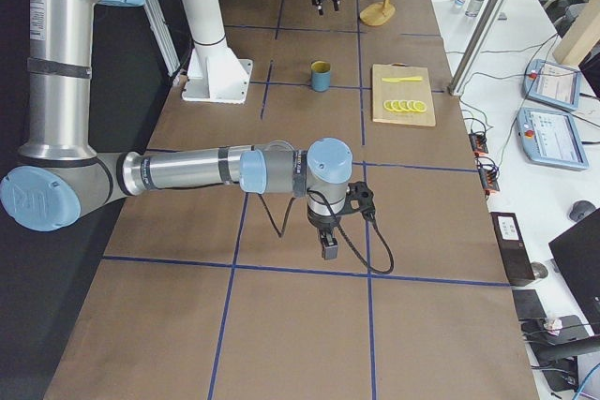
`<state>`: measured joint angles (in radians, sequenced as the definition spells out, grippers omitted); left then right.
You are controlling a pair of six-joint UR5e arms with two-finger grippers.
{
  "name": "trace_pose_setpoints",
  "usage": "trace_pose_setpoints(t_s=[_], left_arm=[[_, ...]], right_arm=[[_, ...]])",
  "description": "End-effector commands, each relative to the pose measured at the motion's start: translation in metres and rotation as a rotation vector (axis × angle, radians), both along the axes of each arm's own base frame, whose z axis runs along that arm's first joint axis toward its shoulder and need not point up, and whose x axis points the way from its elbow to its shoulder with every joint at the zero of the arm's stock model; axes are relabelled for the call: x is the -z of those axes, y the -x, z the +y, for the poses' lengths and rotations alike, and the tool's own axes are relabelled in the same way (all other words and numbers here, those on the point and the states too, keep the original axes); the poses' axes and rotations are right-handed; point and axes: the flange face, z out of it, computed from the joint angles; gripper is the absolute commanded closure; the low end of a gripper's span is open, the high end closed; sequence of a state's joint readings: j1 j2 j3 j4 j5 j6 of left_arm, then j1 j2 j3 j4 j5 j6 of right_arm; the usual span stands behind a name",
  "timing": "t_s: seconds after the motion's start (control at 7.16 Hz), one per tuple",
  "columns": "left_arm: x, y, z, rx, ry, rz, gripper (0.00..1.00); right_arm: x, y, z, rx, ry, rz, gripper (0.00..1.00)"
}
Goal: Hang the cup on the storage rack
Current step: 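Move the left gripper toward the mug handle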
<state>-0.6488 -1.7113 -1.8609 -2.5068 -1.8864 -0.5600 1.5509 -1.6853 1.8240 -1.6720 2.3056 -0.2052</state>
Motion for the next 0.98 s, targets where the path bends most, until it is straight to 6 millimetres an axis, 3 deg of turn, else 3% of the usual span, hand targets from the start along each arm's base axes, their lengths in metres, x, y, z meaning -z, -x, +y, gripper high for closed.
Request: trace_pose_setpoints(t_s=[0.0,0.14,0.28,0.56,0.84], left_arm=[[0.045,-0.096,0.049,0.026,-0.079,0.046,0.01],[0.057,-0.142,0.071,0.039,-0.093,0.048,0.01],[0.057,-0.17,0.074,0.078,-0.104,0.032,0.01],[0.06,-0.19,0.069,0.095,-0.11,0.045,0.01],[0.04,-0.209,0.062,0.097,-0.118,0.071,0.01]], right_arm=[[0.0,0.0,0.0,-0.001,0.001,0.0,0.0],[-0.001,0.0,0.0,-0.001,0.003,0.002,0.0],[-0.002,0.0,0.0,0.0,0.003,0.002,0.0],[-0.001,0.0,0.0,-0.001,0.003,0.0,0.0],[0.001,0.0,0.0,0.0,-0.003,-0.002,0.0]])
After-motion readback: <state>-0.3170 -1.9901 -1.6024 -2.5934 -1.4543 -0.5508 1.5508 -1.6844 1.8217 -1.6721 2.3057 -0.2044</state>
